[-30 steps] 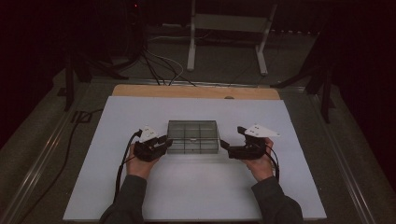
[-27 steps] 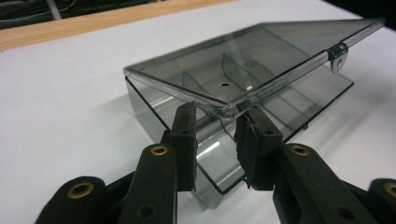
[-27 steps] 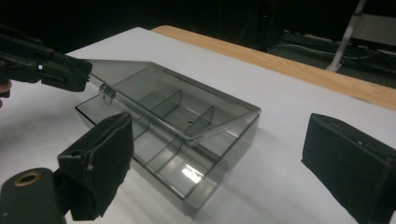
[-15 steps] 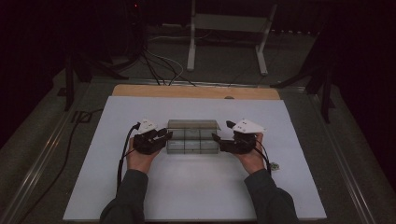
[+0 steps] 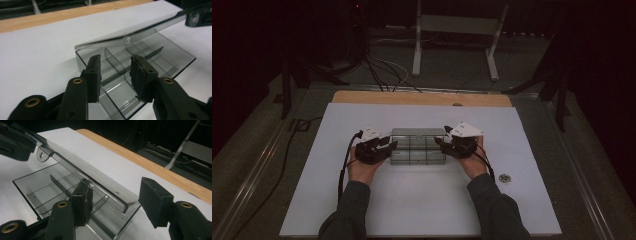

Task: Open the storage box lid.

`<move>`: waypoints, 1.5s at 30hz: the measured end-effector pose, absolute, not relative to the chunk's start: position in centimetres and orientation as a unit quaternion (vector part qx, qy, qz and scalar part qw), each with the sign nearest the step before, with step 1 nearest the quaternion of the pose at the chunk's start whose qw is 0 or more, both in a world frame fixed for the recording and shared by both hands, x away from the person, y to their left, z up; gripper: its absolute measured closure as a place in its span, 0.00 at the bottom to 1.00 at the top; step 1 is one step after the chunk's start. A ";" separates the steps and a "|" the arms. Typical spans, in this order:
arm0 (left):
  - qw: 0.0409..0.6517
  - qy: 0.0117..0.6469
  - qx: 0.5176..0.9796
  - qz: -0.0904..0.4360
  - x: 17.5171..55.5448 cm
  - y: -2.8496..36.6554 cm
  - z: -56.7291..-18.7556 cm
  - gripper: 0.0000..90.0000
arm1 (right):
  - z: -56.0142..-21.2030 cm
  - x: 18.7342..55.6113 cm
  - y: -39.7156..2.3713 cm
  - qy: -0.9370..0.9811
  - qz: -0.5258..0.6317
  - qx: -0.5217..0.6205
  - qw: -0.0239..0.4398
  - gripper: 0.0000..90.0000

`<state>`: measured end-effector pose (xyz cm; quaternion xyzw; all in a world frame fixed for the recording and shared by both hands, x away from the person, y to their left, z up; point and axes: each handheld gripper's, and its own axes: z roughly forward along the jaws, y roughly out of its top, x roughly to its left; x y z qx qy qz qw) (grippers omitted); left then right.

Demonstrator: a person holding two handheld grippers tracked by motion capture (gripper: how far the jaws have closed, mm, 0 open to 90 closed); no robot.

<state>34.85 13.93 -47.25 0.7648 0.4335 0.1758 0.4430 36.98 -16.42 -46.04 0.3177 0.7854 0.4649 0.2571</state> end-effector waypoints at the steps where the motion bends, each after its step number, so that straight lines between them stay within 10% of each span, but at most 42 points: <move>1: 0.440 0.436 0.766 0.175 34.9 13.9 -47.5 0.67 | -46.1 37.0 -16.4 0.785 0.466 0.319 0.256 0.49; 45: 0.376 0.479 0.778 0.152 35.6 12.6 -51.5 0.71 | -45.6 38.9 -16.4 0.756 0.498 0.344 0.248 0.57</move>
